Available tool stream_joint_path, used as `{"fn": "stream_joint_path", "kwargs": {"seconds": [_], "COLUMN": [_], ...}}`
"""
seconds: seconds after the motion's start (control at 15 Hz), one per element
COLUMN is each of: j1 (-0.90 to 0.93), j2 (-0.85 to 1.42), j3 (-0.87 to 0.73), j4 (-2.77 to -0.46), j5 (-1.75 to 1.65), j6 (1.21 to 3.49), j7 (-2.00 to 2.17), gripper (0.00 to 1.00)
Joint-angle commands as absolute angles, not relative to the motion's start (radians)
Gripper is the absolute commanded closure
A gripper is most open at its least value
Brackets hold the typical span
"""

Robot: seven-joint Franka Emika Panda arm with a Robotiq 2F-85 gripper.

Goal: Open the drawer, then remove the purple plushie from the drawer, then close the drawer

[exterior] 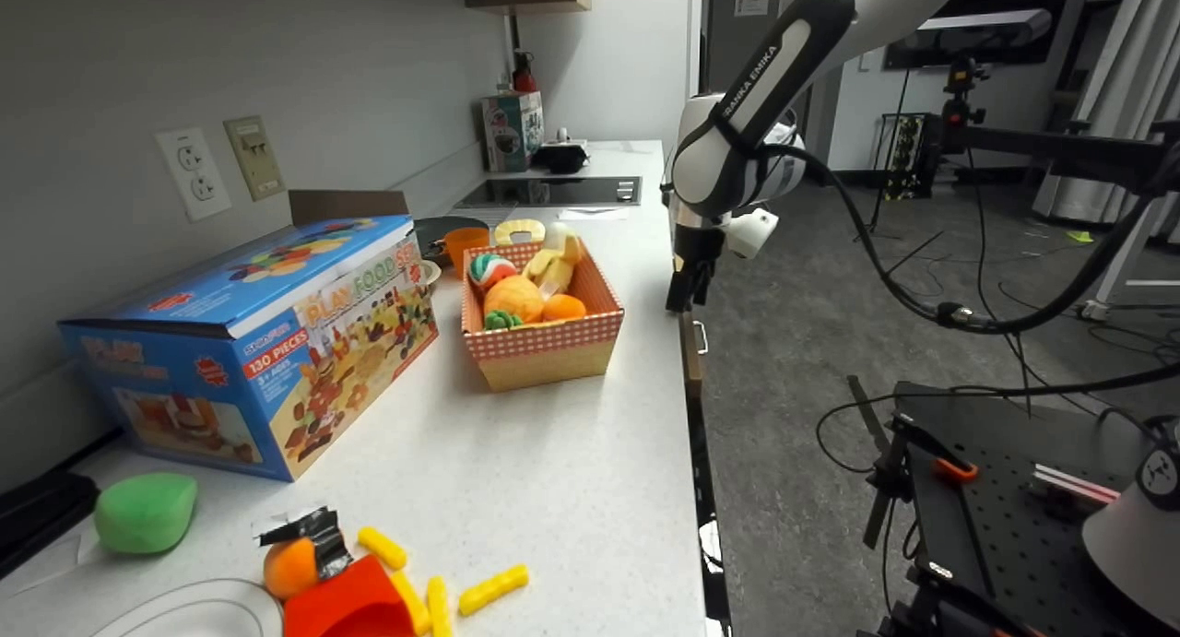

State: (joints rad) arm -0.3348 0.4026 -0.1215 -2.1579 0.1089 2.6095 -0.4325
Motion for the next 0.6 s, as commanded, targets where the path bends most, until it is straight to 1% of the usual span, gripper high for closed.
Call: {"fn": "stream_joint_path", "kwargs": {"seconds": [0.0,0.13,0.4,0.53], "j1": [-0.336,-0.332,-0.334,-0.342], "j2": [0.313,0.289,0.205,0.186], "j3": [-0.165,-0.189,-0.282,-0.294], "j4": [-2.235,-2.264,-2.351,-2.373], "j5": [0.026,-0.017,-0.206,-0.221], "j6": [2.579,2.576,2.568,2.586], "j7": [-0.424,-0.428,-0.425,-0.42], "gripper": [0.0,0.0,0.0,0.0]}}
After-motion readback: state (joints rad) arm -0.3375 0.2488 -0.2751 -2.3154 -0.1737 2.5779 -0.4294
